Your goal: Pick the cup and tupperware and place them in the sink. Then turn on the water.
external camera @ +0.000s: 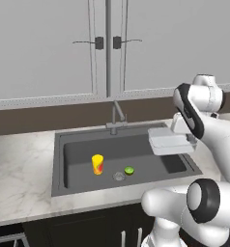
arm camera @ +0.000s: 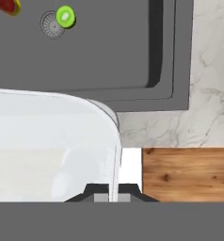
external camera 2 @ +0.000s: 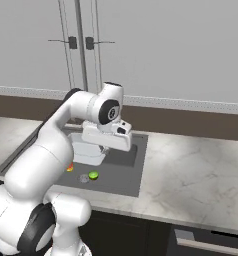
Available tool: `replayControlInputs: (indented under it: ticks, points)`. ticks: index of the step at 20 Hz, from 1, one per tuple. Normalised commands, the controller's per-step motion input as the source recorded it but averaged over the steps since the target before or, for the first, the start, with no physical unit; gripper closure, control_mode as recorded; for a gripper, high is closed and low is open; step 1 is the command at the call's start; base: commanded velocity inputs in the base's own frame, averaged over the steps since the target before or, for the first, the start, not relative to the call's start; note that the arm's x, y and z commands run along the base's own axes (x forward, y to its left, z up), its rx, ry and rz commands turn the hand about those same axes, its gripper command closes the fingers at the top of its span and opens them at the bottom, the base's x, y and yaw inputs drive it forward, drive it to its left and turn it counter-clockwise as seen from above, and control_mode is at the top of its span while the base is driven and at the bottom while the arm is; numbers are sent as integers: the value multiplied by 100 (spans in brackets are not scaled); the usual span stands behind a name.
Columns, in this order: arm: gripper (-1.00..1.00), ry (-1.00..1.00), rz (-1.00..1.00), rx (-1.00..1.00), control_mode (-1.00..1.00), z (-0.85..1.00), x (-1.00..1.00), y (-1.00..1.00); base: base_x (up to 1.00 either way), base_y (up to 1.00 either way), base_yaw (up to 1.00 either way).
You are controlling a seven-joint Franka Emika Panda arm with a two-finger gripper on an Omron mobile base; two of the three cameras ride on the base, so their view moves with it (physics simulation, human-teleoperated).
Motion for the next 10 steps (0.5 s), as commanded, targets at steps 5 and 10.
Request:
replayControlInputs:
  ticks: [5,10]
  points:
    - [100,0,0,0,-100,-25,4,0,0,0,0]
    - [100,0,0,0,-100,-22,1,0,0,0,0]
